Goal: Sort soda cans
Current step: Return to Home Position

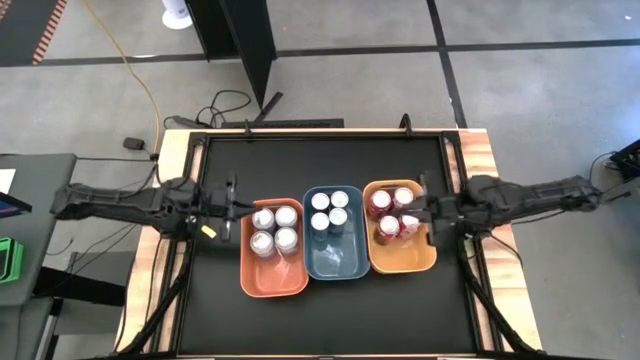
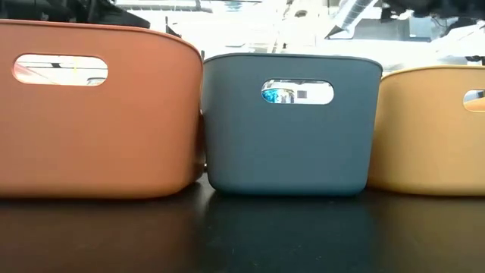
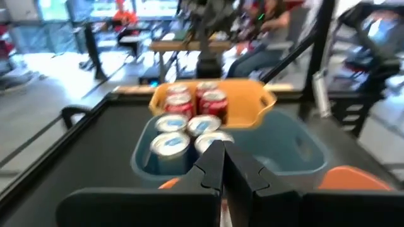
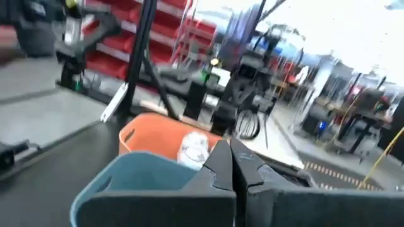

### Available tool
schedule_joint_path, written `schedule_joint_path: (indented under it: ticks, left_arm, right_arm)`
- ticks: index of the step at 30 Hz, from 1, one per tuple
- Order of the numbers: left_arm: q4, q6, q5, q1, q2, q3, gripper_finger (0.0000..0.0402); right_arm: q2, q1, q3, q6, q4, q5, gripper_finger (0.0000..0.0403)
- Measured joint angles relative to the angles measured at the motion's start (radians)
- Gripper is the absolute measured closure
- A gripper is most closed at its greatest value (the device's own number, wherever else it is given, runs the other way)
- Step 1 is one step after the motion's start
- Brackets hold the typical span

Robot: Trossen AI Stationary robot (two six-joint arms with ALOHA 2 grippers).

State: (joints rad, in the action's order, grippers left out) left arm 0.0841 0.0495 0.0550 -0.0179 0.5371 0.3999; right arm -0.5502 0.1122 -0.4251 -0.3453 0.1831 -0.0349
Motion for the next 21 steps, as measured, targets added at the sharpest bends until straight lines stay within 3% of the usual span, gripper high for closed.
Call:
schedule_joint_path:
  ticks: [3, 11, 17, 21]
  left_arm:
    - [0.047, -0.006, -0.064, 0.045, -0.030, -0.039, 0.0402]
    - [0.058, -0.023, -0.054, 0.082, -0.211, -0.164, 0.0402]
    - [0.053, -0.063, -0.029, 0.082, -0.385, -0.272, 0.0402]
    - [0.033, -0.074, -0.019, 0.082, -0.479, -0.325, 0.0402]
  right_arm:
    - [0.145, -0.018, 0.085, 0.028, -0.024, 0.000, 0.0403]
    - [0.410, -0.030, 0.228, 0.074, -0.142, 0.002, 0.0403]
    - [0.549, -0.030, 0.277, 0.076, -0.238, 0.005, 0.0403]
    - [0.548, -0.030, 0.283, 0.082, -0.274, 0.008, 0.0403]
